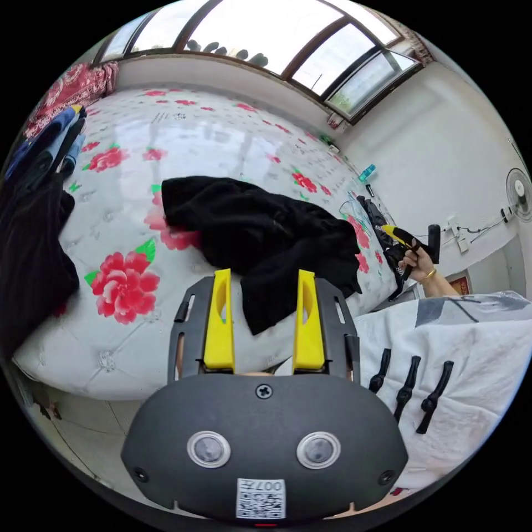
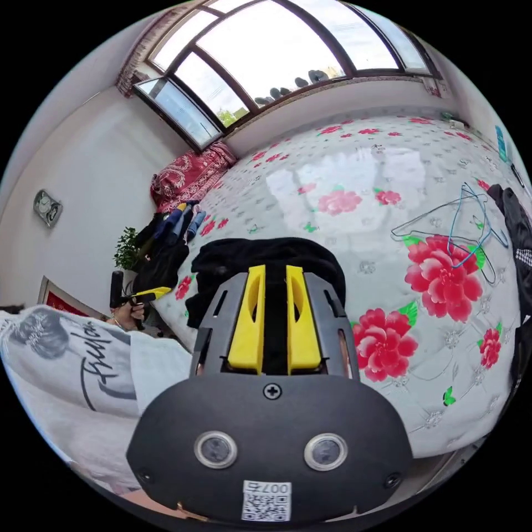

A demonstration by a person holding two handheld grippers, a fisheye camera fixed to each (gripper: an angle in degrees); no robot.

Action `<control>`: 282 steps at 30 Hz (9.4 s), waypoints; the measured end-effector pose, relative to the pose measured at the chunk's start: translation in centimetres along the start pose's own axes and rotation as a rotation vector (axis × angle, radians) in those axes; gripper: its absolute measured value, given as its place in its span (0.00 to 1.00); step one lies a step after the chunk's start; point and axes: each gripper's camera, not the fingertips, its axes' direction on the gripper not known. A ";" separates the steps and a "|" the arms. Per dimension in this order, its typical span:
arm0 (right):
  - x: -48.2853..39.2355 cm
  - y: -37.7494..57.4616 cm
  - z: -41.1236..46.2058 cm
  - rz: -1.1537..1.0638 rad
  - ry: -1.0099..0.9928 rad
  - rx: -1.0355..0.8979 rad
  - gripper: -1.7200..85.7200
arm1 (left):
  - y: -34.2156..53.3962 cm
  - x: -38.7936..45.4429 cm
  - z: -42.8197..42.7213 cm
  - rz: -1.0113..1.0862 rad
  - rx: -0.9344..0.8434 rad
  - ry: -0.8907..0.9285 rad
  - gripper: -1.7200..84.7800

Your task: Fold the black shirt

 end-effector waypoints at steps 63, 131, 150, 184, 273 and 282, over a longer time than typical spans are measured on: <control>10.1 -25.8 16.3 -0.430 -0.137 -0.248 0.17 | -12.6 11.2 -20.2 0.237 0.205 0.090 0.02; 1.4 -34.1 -26.6 -0.436 -0.284 0.223 0.02 | -19.7 11.5 -36.0 0.410 0.310 0.044 0.02; 11.6 1.4 3.7 -0.117 -0.006 -0.505 0.05 | -0.6 0.9 -9.0 -0.177 -0.194 0.077 0.08; 20.9 -52.7 32.9 -0.456 0.412 -0.270 0.13 | -39.8 9.7 7.4 0.114 -0.319 -0.125 0.01; 23.1 -30.2 -8.1 -0.017 0.757 -0.376 0.04 | -81.6 38.4 37.4 0.674 -0.378 -0.358 0.01; 22.3 -30.8 -24.4 0.089 0.909 -0.251 0.02 | -81.9 35.9 37.4 0.569 -0.324 -0.355 0.01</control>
